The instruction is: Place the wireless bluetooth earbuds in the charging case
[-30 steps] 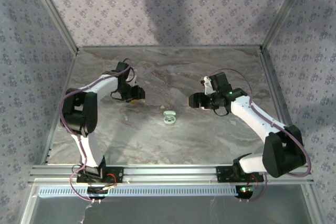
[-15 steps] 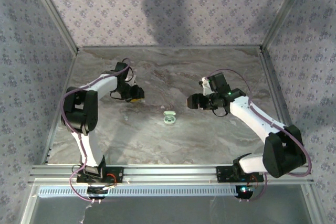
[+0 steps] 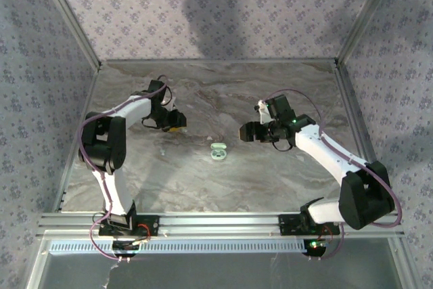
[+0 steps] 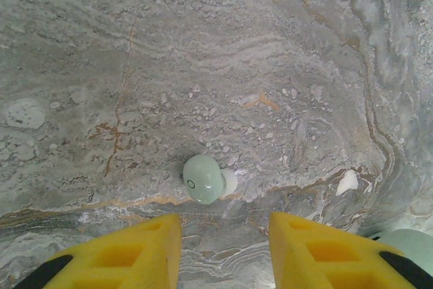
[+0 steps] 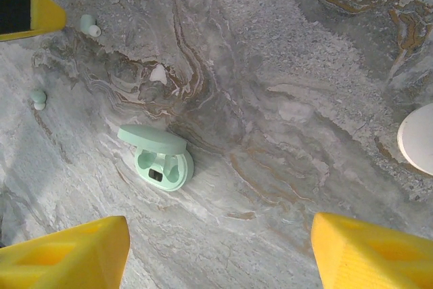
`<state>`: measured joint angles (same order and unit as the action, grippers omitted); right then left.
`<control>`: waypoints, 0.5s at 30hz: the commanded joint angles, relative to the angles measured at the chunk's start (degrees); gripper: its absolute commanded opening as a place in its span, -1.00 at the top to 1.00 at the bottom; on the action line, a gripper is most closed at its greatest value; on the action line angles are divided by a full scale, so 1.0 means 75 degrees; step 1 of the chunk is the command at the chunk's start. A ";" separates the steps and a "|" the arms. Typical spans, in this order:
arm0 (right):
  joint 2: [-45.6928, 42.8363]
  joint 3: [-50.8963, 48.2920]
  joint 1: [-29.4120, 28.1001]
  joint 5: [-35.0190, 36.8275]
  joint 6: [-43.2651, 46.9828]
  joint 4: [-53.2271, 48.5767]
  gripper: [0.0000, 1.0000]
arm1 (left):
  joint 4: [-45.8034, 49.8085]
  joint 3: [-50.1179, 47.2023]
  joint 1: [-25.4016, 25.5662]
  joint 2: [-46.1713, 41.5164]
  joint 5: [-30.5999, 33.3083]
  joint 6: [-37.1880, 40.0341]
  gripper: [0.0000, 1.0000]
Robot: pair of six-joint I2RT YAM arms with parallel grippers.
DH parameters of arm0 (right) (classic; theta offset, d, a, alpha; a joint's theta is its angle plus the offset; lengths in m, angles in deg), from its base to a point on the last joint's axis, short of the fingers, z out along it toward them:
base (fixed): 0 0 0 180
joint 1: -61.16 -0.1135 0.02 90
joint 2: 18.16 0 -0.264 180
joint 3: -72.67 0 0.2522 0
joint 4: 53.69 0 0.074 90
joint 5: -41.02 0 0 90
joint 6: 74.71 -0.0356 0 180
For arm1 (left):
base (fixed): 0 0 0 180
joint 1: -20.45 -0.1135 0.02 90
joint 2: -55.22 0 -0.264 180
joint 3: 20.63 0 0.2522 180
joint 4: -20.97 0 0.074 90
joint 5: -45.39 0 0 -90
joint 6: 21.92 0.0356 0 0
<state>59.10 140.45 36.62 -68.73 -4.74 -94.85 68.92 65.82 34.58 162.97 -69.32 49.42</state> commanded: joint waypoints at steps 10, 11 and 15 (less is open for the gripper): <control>0.0115 0.0061 -0.0069 0.0054 0.0109 -0.0009 -0.46 | -0.0277 0.0029 -0.0056 0.0236 -0.0285 -0.0082 0.22; 0.0102 0.0061 -0.0067 0.0055 0.0105 -0.0005 -0.46 | -0.0264 0.0024 -0.0055 0.0226 -0.0297 -0.0079 0.23; 0.0103 0.0043 -0.0068 0.0064 0.0117 -0.0005 -0.46 | -0.0208 -0.0015 -0.0056 0.0082 -0.0294 -0.0070 0.24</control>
<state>59.36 140.45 36.47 -68.71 -4.76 -94.83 67.41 65.82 34.58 164.10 -70.17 49.31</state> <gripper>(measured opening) 0.728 0.384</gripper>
